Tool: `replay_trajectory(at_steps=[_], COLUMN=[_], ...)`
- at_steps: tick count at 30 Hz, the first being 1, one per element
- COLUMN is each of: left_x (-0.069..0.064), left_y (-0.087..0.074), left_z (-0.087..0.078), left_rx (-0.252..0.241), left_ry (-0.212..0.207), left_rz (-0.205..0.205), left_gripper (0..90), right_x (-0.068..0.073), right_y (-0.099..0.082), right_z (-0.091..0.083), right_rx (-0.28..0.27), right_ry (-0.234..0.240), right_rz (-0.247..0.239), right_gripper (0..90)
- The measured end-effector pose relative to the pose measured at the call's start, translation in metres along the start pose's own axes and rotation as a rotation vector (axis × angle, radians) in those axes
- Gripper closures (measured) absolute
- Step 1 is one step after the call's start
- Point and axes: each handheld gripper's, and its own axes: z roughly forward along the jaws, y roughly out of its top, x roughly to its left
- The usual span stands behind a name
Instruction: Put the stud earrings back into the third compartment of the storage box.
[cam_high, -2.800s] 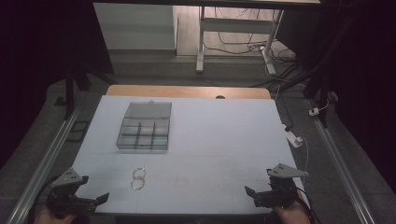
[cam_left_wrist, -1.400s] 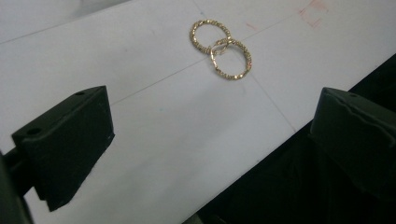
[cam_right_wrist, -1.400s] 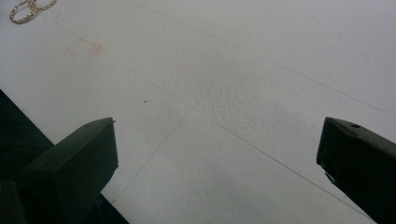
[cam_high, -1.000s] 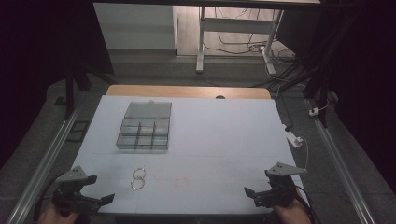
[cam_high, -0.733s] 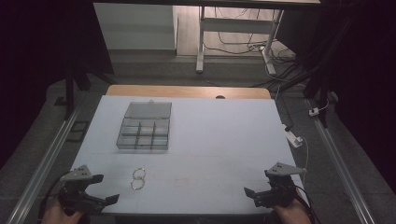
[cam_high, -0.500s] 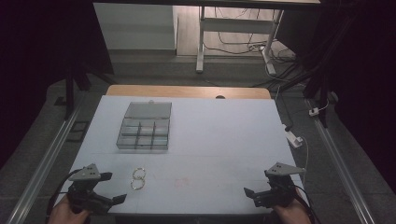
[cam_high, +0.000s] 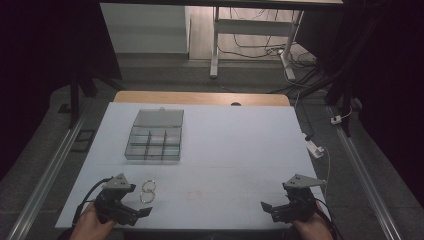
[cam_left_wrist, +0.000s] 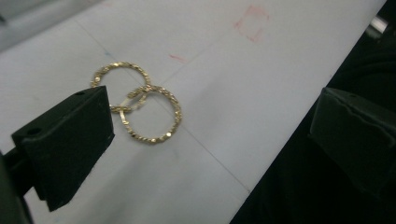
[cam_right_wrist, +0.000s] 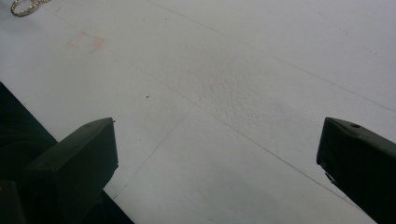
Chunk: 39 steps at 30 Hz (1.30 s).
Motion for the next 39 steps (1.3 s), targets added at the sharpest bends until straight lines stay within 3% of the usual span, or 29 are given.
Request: replay_trajectory(at_steps=[10,19,22,24,26,31,34,39], left_x=[-0.013,-0.015,-0.019,-0.021,-0.018,-0.005,-0.005,0.001], left_y=[0.016,0.021,0.021,0.020,0.020,0.019,0.020,0.022], left_z=[0.035,0.061,0.065,0.064,0.060,0.051,0.051,0.049], left_rx=[0.122,0.245,0.275,0.277,0.265,0.222,0.228,0.237], left_ry=[0.027,0.021,0.064,0.102,0.112,0.140,0.149,0.160], left_rz=[0.075,0.102,0.131,0.164,0.138,0.063,0.066,0.027], left_gripper=[0.0,0.0,0.7,7.5,14.2,50.0,55.0,71.3], right_x=[0.001,0.001,0.002,0.002,0.002,0.002,0.003,0.003], right_y=[0.000,0.001,0.001,0.001,0.001,0.001,0.001,0.001], right_z=[0.001,0.002,0.001,0.001,0.002,0.002,0.003,0.003], right_rx=[0.008,0.018,0.020,0.023,0.023,0.030,0.031,0.038], right_ry=[0.000,0.000,0.001,0.001,0.003,0.004,0.005,0.007], right_rz=[-0.005,-0.011,-0.015,-0.016,-0.015,-0.026,-0.029,-0.036], right_gripper=[0.0,0.0,0.0,0.0,0.0,0.0,0.0,0.0])
